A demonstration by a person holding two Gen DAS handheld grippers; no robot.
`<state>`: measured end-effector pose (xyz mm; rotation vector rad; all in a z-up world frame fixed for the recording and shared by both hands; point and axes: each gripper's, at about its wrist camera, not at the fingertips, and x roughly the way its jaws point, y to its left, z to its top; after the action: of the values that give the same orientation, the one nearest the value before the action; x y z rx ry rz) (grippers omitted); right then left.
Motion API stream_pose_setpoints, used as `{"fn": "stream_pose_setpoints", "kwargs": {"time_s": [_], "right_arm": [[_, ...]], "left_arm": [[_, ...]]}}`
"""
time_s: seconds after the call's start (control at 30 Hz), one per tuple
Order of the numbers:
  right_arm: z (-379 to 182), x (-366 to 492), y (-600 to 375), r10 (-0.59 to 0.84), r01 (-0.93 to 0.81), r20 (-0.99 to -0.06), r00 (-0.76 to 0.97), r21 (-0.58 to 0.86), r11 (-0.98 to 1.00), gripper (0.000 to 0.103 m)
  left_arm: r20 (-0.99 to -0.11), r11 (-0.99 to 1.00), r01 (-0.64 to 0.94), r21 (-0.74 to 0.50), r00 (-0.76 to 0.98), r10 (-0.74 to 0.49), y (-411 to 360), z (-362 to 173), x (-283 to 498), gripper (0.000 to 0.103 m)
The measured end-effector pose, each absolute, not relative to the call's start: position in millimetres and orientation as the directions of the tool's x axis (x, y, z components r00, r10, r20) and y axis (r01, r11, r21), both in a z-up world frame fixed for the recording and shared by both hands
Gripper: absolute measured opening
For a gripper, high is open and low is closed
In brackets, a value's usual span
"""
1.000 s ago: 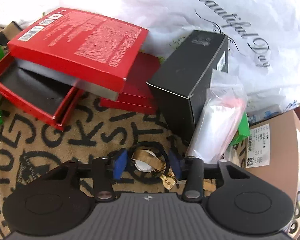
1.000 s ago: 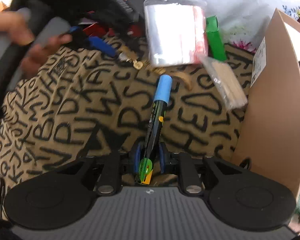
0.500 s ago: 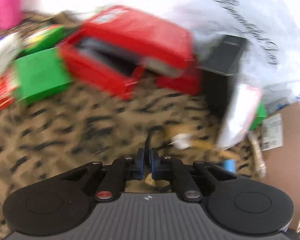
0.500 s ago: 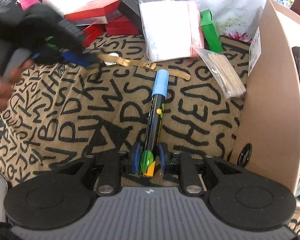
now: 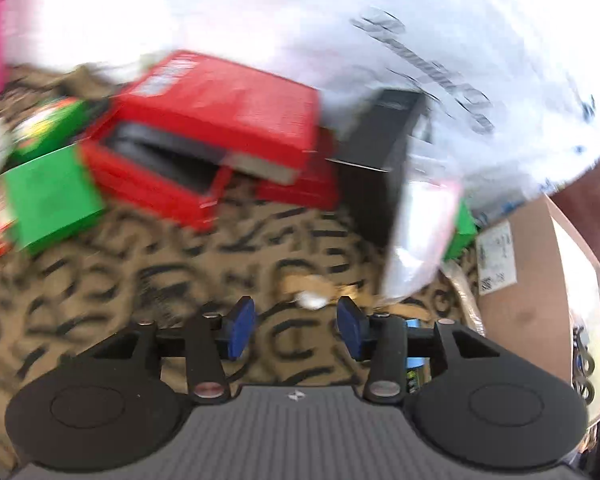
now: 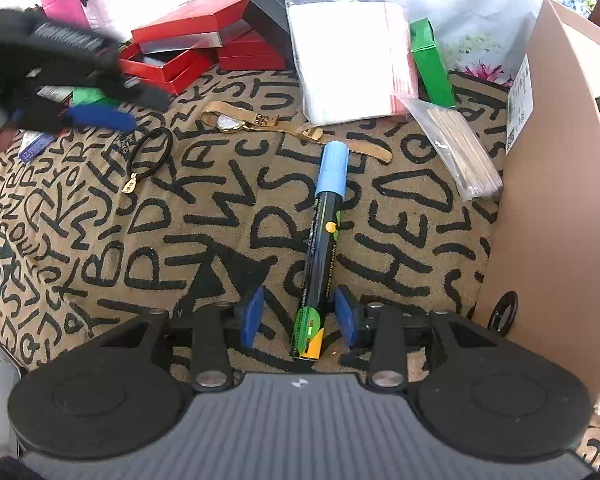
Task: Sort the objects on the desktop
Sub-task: 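Lift the gold strap with the left tool while the right tool lifts the marker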
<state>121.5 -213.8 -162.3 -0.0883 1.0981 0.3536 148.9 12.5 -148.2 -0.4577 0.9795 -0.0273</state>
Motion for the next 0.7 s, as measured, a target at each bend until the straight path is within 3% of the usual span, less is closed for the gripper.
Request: {"fn": "stream_pose_setpoints", "kwargs": {"time_s": [0.37, 0.43, 0.5, 0.53, 0.7], "right_arm": [[-166.4, 129.7, -213.9, 0.248, -0.342, -0.876, 0.414, 0.103, 0.934, 0.044], [-166.3, 130.0, -211.8, 0.245, -0.346, -0.875, 0.418, 0.096, 0.933, 0.045], [-166.0, 129.8, -211.0, 0.243, -0.346, -0.874, 0.421, 0.093, 0.934, 0.045], [-165.7, 129.3, -211.1, 0.241, -0.345, -0.874, 0.423, 0.092, 0.934, 0.044], [-162.7, 127.3, -214.8, 0.232, -0.341, -0.879, 0.417, 0.085, 0.936, 0.019]], "left_arm": [[-0.844, 0.978, 0.043, -0.204, 0.499, -0.198, -29.5, -178.3, 190.4, 0.057], [-0.845, 0.983, 0.098, -0.153, 0.503, -0.181, -37.9, -178.6, 184.2, 0.054], [-0.849, 0.987, 0.103, -0.122, 0.505, -0.158, -41.1, -177.9, 178.1, 0.036], [-0.847, 0.986, 0.094, -0.135, 0.506, -0.164, -39.5, -177.3, 175.2, 0.034], [-0.852, 0.979, 0.076, -0.19, 0.482, -0.203, -38.3, -175.1, 151.8, 0.029]]}}
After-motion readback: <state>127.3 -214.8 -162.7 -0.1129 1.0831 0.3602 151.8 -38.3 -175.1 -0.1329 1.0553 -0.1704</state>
